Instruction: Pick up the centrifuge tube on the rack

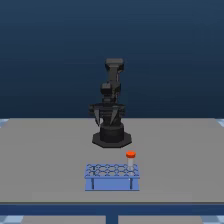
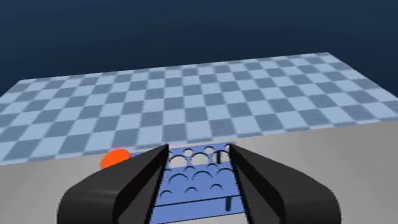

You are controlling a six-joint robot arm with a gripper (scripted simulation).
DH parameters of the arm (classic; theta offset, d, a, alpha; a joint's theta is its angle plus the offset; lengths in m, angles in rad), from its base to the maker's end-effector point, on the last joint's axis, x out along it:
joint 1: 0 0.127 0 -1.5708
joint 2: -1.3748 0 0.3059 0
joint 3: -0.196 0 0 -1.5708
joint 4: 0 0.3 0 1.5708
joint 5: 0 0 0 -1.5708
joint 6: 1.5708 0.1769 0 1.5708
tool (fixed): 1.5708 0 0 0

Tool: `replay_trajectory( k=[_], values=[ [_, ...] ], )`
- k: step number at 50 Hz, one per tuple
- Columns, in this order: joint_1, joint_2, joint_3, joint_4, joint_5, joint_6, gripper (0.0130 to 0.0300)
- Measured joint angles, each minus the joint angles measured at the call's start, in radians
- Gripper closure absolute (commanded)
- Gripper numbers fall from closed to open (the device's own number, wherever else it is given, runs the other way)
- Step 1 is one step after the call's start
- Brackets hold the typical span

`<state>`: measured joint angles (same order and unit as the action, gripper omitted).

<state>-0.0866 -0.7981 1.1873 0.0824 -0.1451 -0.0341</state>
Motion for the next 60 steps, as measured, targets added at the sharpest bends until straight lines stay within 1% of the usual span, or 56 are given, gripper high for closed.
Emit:
replay_trajectory(
  k=[18,33,48,60],
  values=[
    [0.031,0.022,-0.008,0.186,-0.007,-0.172,0.0130],
    [0.076,0.056,-0.022,0.411,-0.020,-0.379,0.0130],
    [0.137,0.110,-0.045,0.651,-0.044,-0.600,0.0130],
    [0.206,0.187,-0.083,0.839,-0.077,-0.764,0.0130]
  ],
)
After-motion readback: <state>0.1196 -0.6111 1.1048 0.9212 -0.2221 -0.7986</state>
